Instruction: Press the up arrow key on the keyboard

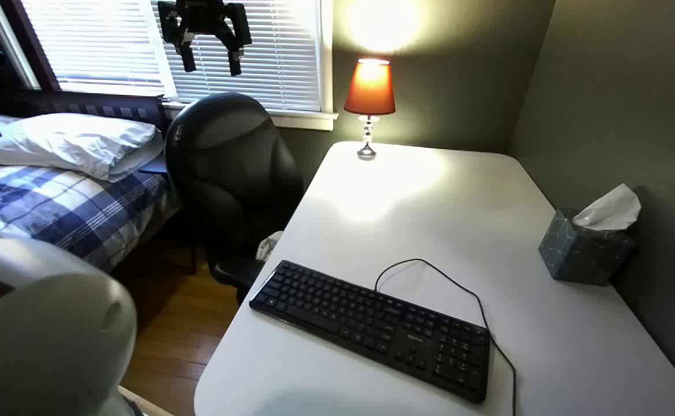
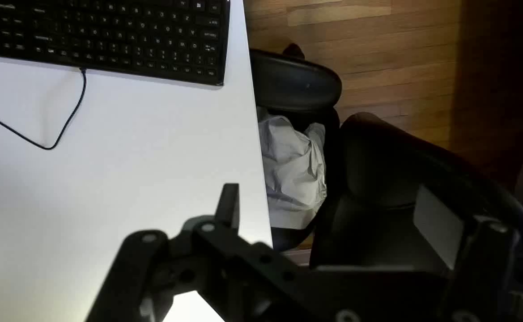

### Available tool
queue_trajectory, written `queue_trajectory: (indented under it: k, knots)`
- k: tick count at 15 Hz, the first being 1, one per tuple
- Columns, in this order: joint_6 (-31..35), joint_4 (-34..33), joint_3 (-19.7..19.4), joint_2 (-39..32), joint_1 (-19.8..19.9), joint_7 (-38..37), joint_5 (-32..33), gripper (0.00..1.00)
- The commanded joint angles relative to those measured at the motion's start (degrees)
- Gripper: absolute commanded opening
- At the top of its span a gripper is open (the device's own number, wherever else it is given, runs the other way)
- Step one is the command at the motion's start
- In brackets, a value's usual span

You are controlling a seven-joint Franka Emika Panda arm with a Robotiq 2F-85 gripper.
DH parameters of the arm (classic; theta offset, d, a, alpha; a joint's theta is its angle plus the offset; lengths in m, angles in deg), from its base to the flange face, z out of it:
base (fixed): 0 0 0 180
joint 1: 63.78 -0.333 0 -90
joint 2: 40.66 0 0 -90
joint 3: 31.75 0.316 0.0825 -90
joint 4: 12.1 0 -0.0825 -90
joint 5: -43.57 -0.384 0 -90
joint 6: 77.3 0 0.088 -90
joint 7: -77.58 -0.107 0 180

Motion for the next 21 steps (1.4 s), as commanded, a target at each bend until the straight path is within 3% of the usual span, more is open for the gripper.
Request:
queue_trajectory:
  k: [1, 8, 15, 21]
  knots:
    - [-0.11, -0.12, -0.34, -0.08, -0.43, -0.14, 0.15, 1.00]
    - [-0.53, -0.14, -0.67, -0.60, 0.04, -0.41, 0.45, 1.00]
    - [1.42, 4.90, -8.59, -0.36, 5.04, 0.19, -1.50, 1.00]
    - [7.31, 7.26, -13.83, -4.10, 8.61, 8.12, 0.98, 1.00]
